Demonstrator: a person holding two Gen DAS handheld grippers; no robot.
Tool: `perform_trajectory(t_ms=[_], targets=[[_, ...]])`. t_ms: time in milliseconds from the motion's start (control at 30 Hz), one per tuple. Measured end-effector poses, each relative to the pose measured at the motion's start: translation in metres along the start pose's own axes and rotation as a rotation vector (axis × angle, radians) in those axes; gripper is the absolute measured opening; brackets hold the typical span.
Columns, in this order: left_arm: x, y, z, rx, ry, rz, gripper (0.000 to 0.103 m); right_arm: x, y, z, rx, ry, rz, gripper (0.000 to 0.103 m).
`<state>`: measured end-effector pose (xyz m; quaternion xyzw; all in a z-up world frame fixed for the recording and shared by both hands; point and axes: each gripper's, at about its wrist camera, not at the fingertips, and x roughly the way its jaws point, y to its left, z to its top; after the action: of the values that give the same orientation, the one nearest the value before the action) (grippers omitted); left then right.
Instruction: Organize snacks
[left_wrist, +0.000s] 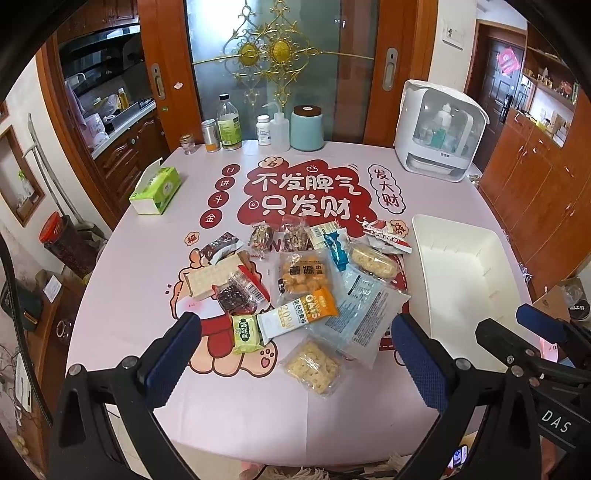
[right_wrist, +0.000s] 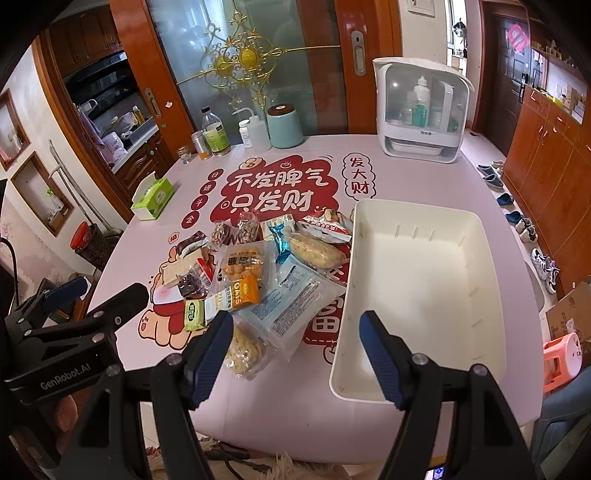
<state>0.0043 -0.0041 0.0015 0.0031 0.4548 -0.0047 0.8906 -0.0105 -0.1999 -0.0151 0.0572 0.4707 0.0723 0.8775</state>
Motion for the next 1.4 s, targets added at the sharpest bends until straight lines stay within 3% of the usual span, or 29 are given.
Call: perform_trajectory(t_ms=[1200, 1400], targets=[[0.0, 0.009, 0.005, -0.004, -0.005, -0.007, 0.102, 0.004, 0.004, 0.002, 0.001, 0.004, 0.005, 0.072], [0.002, 0.026, 0.0, -0.009, -0.003, -0.008, 0.102, 0.005, 0.014, 0.002, -0.003, 0.015, 0.011, 0.072]])
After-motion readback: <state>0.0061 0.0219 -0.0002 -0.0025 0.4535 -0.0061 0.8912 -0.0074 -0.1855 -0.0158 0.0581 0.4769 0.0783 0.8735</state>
